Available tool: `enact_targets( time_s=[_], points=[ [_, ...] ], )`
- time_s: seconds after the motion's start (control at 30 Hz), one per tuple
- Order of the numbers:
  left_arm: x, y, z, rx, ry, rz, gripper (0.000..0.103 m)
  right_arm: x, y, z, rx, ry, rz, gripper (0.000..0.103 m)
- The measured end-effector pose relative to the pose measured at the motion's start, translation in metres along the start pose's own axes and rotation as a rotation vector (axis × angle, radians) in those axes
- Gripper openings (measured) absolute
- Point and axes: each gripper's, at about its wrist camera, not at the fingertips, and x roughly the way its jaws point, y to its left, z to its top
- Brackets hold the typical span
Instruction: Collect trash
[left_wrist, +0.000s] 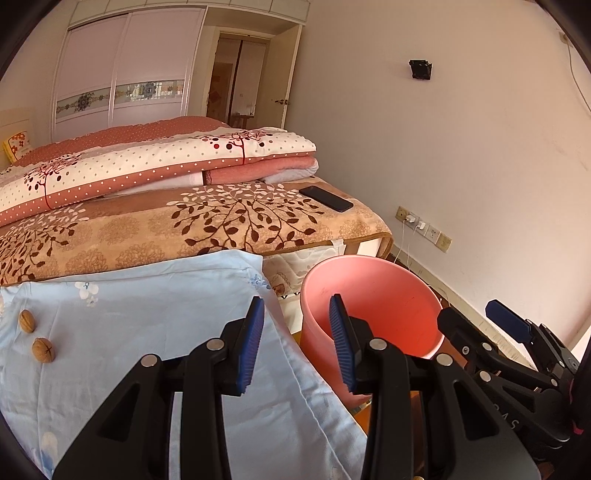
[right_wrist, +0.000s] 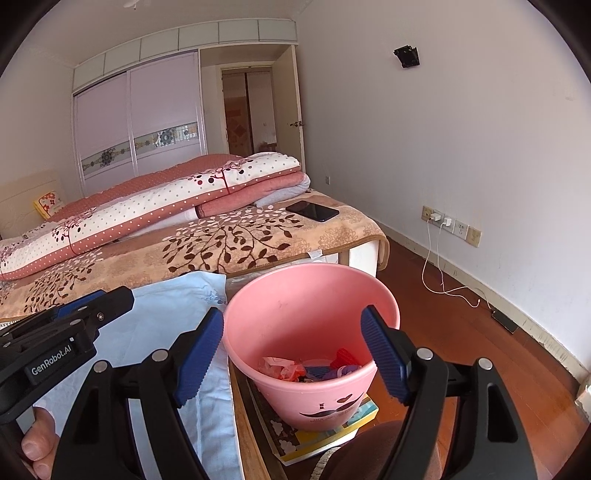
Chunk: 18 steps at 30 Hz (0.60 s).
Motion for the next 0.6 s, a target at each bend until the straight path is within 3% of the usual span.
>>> enact_targets(
  time_s=[0.6],
  points=[
    [0.0026, 0.0055, -0.0017, -0.017, 0.010, 0.007, 0.037, 0.0012, 0.0012, -0.0005, -0.004, 0.012, -0.001, 0.075]
  ],
)
